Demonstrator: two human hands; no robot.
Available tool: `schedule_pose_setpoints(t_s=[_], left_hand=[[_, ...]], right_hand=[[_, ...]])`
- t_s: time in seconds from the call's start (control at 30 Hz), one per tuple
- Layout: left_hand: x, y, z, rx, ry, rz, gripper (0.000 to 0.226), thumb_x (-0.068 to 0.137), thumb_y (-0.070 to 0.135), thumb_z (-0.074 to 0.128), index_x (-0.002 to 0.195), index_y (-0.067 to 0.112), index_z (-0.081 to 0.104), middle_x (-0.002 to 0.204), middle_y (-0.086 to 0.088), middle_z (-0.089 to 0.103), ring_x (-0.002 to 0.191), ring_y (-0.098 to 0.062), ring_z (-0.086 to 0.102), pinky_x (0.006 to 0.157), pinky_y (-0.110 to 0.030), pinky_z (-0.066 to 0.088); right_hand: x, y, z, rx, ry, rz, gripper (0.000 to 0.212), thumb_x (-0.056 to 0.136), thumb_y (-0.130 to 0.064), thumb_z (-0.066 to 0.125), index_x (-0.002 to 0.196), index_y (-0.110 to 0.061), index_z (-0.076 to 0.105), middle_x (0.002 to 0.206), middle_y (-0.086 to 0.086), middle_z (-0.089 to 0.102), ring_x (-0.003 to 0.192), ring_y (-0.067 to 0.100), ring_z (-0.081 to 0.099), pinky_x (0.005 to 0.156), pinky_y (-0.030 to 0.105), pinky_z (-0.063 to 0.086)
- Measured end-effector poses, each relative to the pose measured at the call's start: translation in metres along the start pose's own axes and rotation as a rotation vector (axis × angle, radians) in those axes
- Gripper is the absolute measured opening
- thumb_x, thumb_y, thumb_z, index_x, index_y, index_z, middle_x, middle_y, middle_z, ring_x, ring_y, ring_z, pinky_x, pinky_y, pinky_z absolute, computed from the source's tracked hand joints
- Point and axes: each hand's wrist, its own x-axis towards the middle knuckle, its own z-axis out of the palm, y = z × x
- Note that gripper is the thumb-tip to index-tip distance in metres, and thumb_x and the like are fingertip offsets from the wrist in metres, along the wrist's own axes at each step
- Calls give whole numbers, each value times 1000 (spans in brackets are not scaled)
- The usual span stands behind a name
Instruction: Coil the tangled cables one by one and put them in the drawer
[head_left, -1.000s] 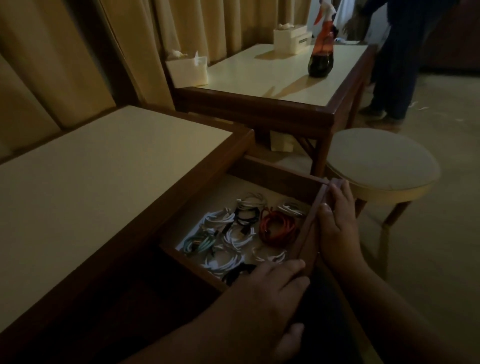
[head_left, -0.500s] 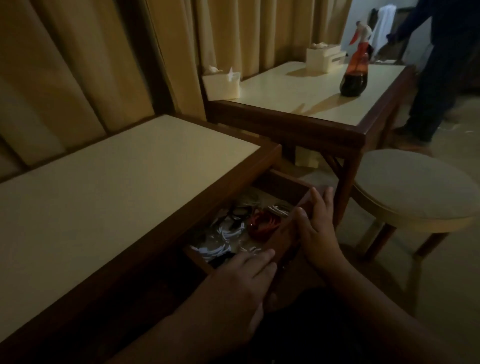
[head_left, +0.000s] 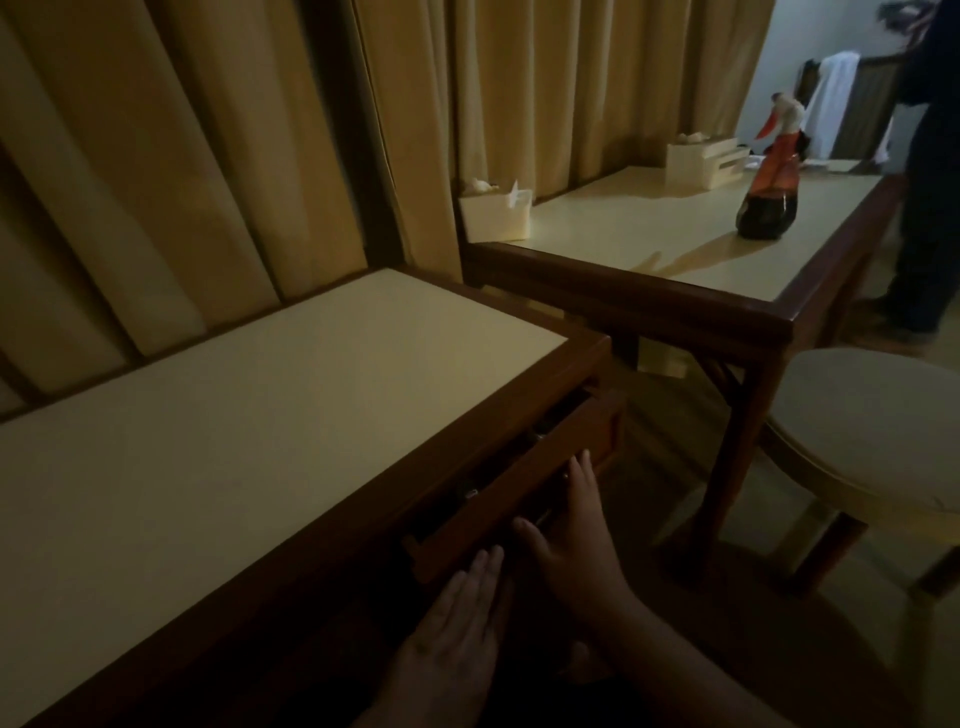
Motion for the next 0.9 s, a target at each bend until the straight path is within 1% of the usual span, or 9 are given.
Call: schedule_pose_setpoints(t_s=[0.17, 0.23, 0.3, 0.37, 0.5, 0.6, 0.77, 0.83, 0.9], left_hand=[[7, 0, -4, -36, -218, -39, 69, 87, 37, 56, 144, 0, 45, 161, -28, -10, 151, -39, -6, 122, -49, -13], [8, -6, -4, 11, -139, -73, 72, 99, 34, 45, 155, -2, 17, 151, -28, -40, 142, -39, -38, 112, -49, -31], [14, -10, -13, -8, -232, -64, 73, 106, 32, 32, 155, 0, -11, 137, -27, -55, 126, -38, -55, 99, -48, -40], [19, -17, -21, -19, -274, -75, 74, 106, 34, 31, 155, 2, -15, 141, -26, -51, 127, -38, -52, 98, -47, -38], [23, -32, -24, 39, -340, -91, 76, 104, 37, 38, 155, 1, -5, 147, -30, -44, 135, -41, -44, 109, -51, -27], [24, -36, -23, 48, -339, -73, 76, 103, 35, 40, 155, 0, -4, 146, -30, -45, 132, -42, -47, 110, -51, -26], [24, -34, -19, -14, -287, -45, 72, 103, 35, 39, 156, 2, 1, 148, -29, -43, 136, -41, -44, 104, -50, -34], [21, -36, -8, -91, -248, -23, 65, 100, 35, 39, 155, 7, 16, 157, -31, -24, 147, -44, -25, 110, -52, -25], [12, -41, -1, -198, -211, 42, 61, 85, 42, 41, 140, 17, 45, 157, -23, 32, 149, -41, 25, 117, -52, 9]], right_hand=[[13, -1, 4, -46, -15, -21, 108, 86, -27, 77, 161, -29, 0, 167, -14, -13, 154, 10, -1, 124, 43, 23], [19, -5, 8, -67, -23, -15, 109, 86, -27, 77, 162, -27, -1, 167, -12, -13, 154, 11, -1, 124, 43, 22], [24, -8, 13, -74, -37, 0, 108, 87, -28, 76, 161, -25, -3, 167, -12, -15, 154, 11, -2, 124, 41, 20], [29, -11, 18, -79, -53, 25, 108, 88, -29, 75, 161, -23, -4, 166, -13, -18, 154, 12, -3, 124, 40, 20], [41, -13, 30, -100, -66, 50, 107, 89, -32, 73, 160, -24, -7, 164, -15, -24, 154, 14, -4, 123, 40, 20], [44, -12, 34, -110, -52, 56, 106, 90, -32, 72, 160, -24, -8, 163, -16, -25, 153, 13, -2, 118, 31, 17], [45, -11, 32, -135, -61, 57, 106, 89, -34, 72, 160, -23, -6, 165, -14, -23, 153, 14, -1, 120, 35, 21], [46, -10, 30, -143, -62, 68, 106, 87, -37, 74, 161, -25, -2, 166, -13, -17, 154, 14, 3, 122, 38, 24], [42, -9, 23, -108, -22, 96, 103, 85, -38, 76, 161, -29, 7, 169, -9, -2, 153, 16, 13, 120, 45, 32]])
